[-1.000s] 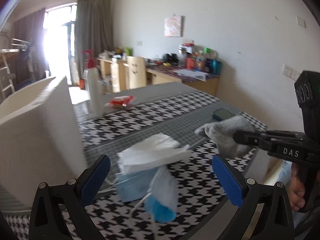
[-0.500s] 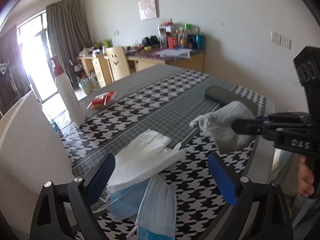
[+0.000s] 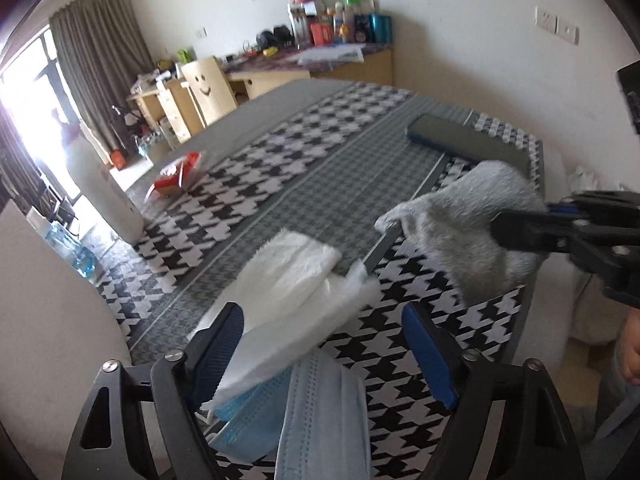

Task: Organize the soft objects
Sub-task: 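Lift the grey sock with the right tool while the left tool grasps the white tissue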

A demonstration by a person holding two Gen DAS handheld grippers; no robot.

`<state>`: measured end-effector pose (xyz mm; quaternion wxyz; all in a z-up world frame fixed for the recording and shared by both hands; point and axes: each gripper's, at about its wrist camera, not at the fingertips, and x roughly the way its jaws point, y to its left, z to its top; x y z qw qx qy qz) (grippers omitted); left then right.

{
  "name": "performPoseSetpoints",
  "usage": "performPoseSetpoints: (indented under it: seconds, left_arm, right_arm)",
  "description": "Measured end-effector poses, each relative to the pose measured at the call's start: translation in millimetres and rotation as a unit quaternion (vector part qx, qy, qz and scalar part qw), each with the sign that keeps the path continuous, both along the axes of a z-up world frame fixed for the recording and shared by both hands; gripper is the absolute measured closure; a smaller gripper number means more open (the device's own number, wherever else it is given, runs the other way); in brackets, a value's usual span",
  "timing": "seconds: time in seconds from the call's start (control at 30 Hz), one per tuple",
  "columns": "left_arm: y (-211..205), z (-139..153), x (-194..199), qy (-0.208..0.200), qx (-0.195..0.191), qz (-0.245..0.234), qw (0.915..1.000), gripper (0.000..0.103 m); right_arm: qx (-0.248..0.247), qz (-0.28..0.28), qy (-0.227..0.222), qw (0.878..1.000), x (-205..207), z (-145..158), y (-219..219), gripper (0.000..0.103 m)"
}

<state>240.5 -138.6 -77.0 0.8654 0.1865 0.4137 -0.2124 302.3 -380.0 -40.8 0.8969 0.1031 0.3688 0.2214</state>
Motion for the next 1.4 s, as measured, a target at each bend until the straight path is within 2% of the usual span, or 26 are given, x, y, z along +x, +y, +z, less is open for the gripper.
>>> performPoseSetpoints:
  seconds: [0.03, 0.1, 0.17, 0.2, 0.33, 0.4, 0.47, 0.6, 0.83, 1.0, 1.17, 1.4]
  left_arm:
    - [0.4, -1.7, 0.7, 0.003, 0.003, 0.002, 1.0000, 0.032]
    - [1.5, -6.7, 4.2, 0.020, 0.002, 0.002, 0.9998, 0.038]
    - [1.5, -10.4, 7.2, 0.031, 0.002, 0.005, 0.9995, 0.050]
    - [1.4, -11.6, 8.1, 0.034, 0.003, 0.006, 0.9994, 0.052]
    - [5.4, -14.2, 14.3, 0.052, -0.011, 0.020, 0.9984, 0.069]
    - [9.4, -13.9, 16.9, 0.060, -0.023, 0.028, 0.9976, 0.073]
    - [14.2, -11.7, 19.8, 0.068, -0.042, 0.037, 0.9961, 0.087]
    - [22.6, -5.9, 22.5, 0.075, -0.073, 0.052, 0.9931, 0.096]
    - [29.9, 23.1, -2.4, 0.041, -0.111, 0.033, 0.9924, 0.098]
    - [31.9, 37.4, -18.6, 0.019, -0.118, 0.026, 0.9925, 0.099]
    - [41.2, 56.0, -35.0, -0.009, -0.141, 0.024, 0.9897, 0.099]
    - [51.4, 73.5, -48.8, -0.043, -0.146, 0.025, 0.9880, 0.099]
  right_arm:
    - [0.000, 0.001, 0.000, 1.000, -0.1, -0.5, -0.4, 0.091]
    - [0.002, 0.001, 0.001, 1.000, -0.5, -0.8, -1.1, 0.091]
    - [0.003, 0.002, 0.002, 1.000, -0.5, -1.5, -1.2, 0.091]
    - [0.004, 0.002, 0.003, 1.000, -0.2, -2.0, -1.2, 0.091]
    - [0.005, 0.006, 0.006, 1.000, -0.1, -3.5, -0.5, 0.091]
    - [0.005, 0.007, 0.006, 1.000, 0.0, -3.8, 0.5, 0.091]
    - [0.004, 0.007, 0.005, 1.000, -0.3, -3.9, 0.8, 0.091]
    - [0.004, 0.007, 0.004, 1.000, -1.7, -3.7, 1.5, 0.091]
    - [0.003, 0.004, 0.001, 1.000, -3.3, -1.1, 1.0, 0.091]
    - [0.002, 0.003, -0.003, 1.000, -6.6, 1.4, 0.7, 0.091]
    - [0.000, 0.006, -0.011, 1.000, -12.4, 6.8, 3.8, 0.091]
    - [-0.005, 0.008, -0.024, 1.000, -18.5, 14.1, 6.9, 0.091]
